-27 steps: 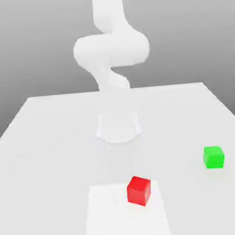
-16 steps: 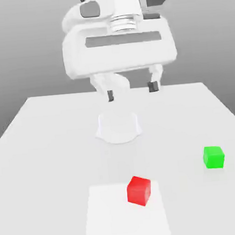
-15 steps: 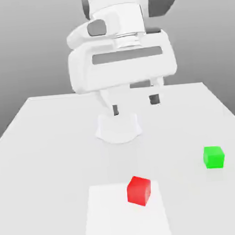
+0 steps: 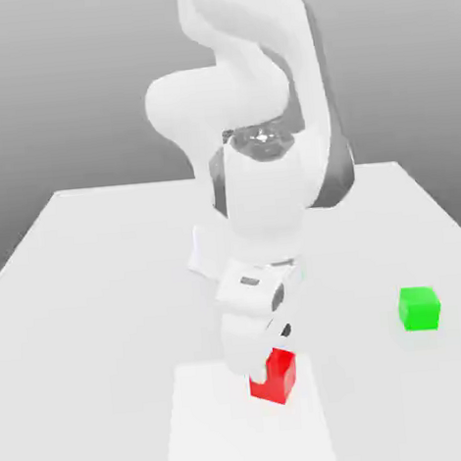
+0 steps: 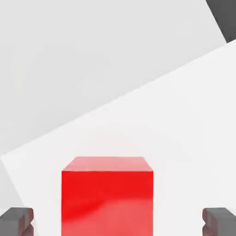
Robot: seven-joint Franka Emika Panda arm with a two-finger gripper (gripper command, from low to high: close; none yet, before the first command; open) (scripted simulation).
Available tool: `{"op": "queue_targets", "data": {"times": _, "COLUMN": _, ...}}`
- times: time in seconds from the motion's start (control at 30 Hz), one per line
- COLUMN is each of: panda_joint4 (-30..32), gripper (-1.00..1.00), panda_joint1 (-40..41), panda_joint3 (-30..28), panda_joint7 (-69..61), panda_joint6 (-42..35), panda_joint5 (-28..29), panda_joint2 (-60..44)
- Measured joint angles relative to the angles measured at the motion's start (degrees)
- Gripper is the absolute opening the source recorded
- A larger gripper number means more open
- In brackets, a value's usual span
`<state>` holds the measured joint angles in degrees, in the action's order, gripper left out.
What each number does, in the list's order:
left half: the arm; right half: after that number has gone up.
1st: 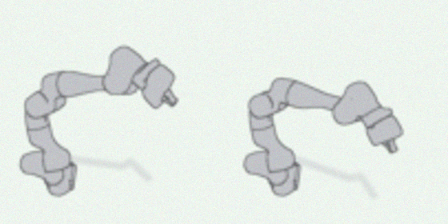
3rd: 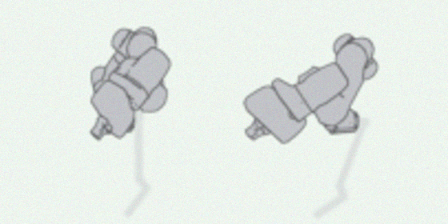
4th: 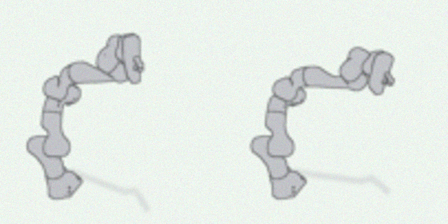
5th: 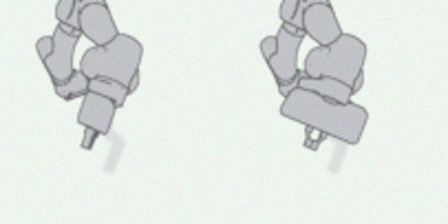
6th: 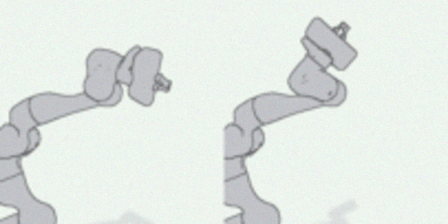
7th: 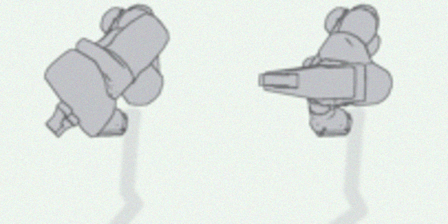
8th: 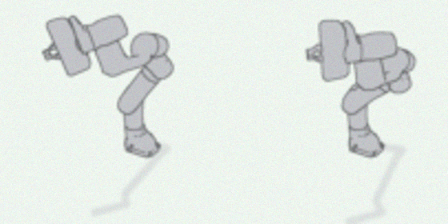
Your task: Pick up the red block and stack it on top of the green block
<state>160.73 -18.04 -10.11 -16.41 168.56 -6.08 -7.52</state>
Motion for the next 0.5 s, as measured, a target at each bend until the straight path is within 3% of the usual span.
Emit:
{"op": "queue_targets", "data": {"times": 0.1, "panda_joint4": -0.4, "gripper": 0.0, "panda_joint1": 2.3, "panda_joint3": 3.1, "panda_joint7": -2.3, "panda_joint6": 3.3, "panda_joint5": -3.3, "panda_joint2": -4.0}}
{"op": "queue_targets", "data": {"times": 0.13, "panda_joint4": -0.5, "gripper": -1.0, "panda_joint1": 3.1, "panda_joint3": 4.2, "panda_joint7": -2.8, "panda_joint6": 4.3, "panda_joint5": -4.0, "panda_joint2": -5.2}}
{"op": "queue_targets", "data": {"times": 0.37, "panda_joint4": -0.5, "gripper": -1.0, "panda_joint1": 3.4, "panda_joint3": 4.4, "panda_joint7": -2.8, "panda_joint6": 4.3, "panda_joint5": -4.1, "panda_joint2": -5.4}}
{"op": "queue_targets", "data": {"times": 0.5, "panda_joint4": -0.1, "gripper": -1.0, "panda_joint1": 1.3, "panda_joint3": 1.3, "panda_joint7": -0.2, "panda_joint6": 0.7, "panda_joint5": -0.3, "panda_joint2": -0.9}}
